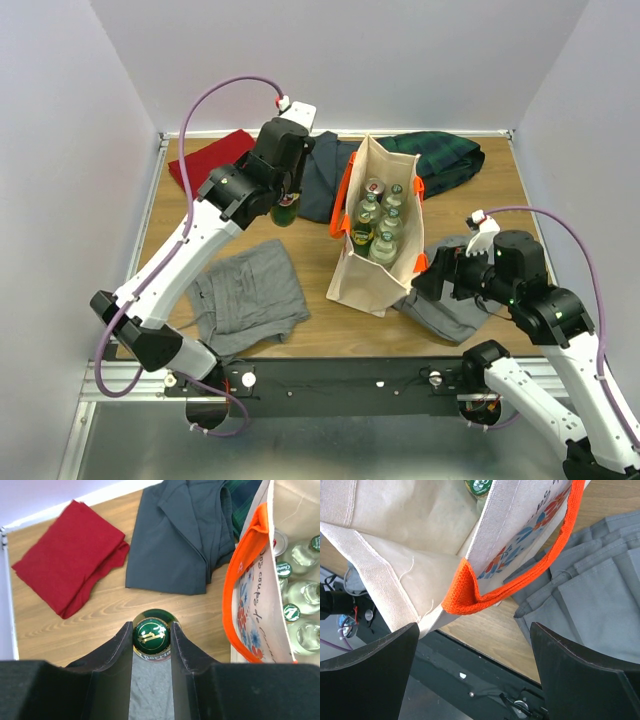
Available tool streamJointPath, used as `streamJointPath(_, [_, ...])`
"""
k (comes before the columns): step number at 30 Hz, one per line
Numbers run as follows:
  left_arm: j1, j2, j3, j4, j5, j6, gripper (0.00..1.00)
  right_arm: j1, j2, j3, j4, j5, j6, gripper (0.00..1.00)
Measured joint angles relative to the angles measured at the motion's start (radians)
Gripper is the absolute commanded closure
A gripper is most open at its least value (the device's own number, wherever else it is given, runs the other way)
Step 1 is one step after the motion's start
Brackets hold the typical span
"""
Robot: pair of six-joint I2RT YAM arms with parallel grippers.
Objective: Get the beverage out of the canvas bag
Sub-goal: Place the drink at the center of the board.
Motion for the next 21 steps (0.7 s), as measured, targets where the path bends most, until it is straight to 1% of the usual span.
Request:
streamJointPath(14, [0.089,-0.006,-0.214,0.198,0.086,-0.017,1.0,0.0,0.022,0.0,0.0,0.001,0.006,0.0])
streamJointPath(21, [0.145,-0.006,-0.265,0.246,0.116,-0.016,1.0,0.0,0.027,0.0,0.0,0.001,0.006,0.0])
